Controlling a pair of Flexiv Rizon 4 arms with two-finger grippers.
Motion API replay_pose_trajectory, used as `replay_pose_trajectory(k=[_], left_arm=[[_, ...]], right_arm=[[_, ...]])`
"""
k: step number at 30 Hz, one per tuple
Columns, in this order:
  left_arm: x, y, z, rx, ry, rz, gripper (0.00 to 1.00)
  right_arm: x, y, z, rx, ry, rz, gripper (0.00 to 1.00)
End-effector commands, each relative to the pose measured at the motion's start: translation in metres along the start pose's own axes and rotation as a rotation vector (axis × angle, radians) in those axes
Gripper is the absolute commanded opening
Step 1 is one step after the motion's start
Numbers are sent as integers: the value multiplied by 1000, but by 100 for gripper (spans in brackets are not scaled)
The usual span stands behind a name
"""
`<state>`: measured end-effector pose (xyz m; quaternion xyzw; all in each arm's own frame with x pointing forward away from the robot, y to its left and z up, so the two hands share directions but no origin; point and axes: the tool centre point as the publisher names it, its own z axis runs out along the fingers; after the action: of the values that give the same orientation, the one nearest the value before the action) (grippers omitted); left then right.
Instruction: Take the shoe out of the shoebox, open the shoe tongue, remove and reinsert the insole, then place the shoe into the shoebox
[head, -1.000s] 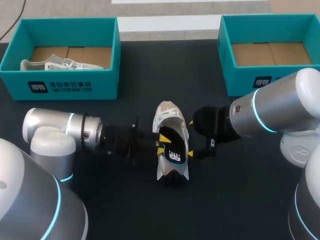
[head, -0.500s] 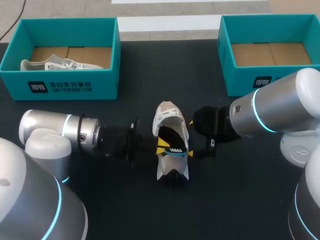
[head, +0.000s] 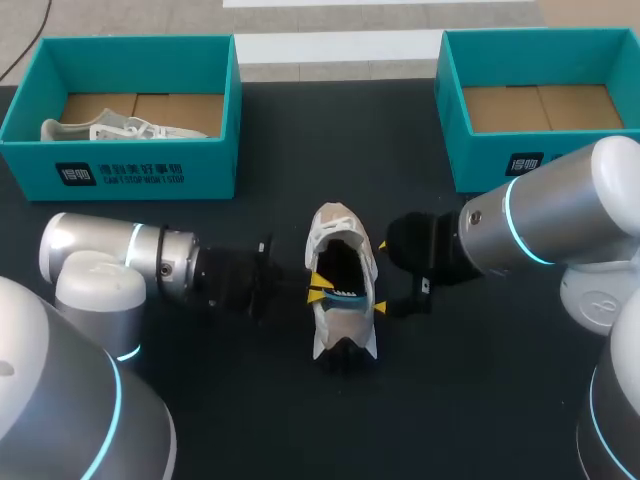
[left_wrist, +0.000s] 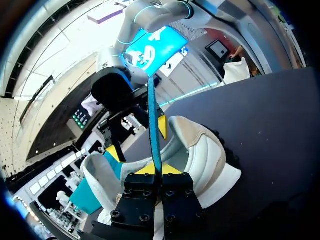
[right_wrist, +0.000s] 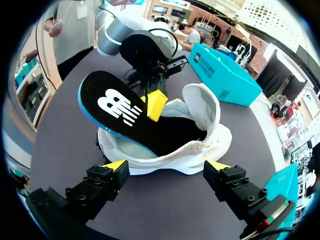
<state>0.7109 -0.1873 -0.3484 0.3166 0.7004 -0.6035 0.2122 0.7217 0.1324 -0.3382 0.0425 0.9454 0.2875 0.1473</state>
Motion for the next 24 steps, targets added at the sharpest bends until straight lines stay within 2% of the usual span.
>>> replay_pose_trajectory(k=[1, 7, 8, 9, 10, 12, 13, 15, 19, 20, 22, 23, 24], left_arm=[[-1, 1, 4, -3, -17, 17, 0], [-4, -8, 9, 0, -33, 41, 0], [-4, -10, 9, -2, -32, 48, 2], [-3, -12, 8, -3, -31, 56, 22], [-3, -15, 7, -5, -29, 61, 31], [-3, -21, 4, -1, -38, 70, 40], [-3, -25, 2, 6, -44, 73, 41], [-4, -31, -1, 12, -54, 81, 40], [-5, -42, -2, 34, -65, 90, 31], [-5, -43, -1, 36, -60, 86, 25], [-4, -44, 2, 42, -52, 88, 24], [-3, -44, 4, 42, -45, 85, 6], [-2, -44, 5, 43, -43, 85, 0]], right_arm=[[1, 0, 1, -1, -3, 0, 100], [1, 0, 1, -1, -3, 0, 100], [1, 0, 1, -1, -3, 0, 100], [1, 0, 1, -1, -3, 0, 100], [1, 0, 1, -1, -3, 0, 100], [1, 0, 1, -1, -3, 0, 100], [1, 0, 1, -1, -3, 0, 100], [1, 0, 1, -1, -3, 0, 100], [1, 0, 1, -1, -3, 0, 100], [1, 0, 1, -1, -3, 0, 100], [1, 0, 1, -1, -3, 0, 100], [1, 0, 1, -1, -3, 0, 100], [1, 0, 1, -1, -3, 0, 100]])
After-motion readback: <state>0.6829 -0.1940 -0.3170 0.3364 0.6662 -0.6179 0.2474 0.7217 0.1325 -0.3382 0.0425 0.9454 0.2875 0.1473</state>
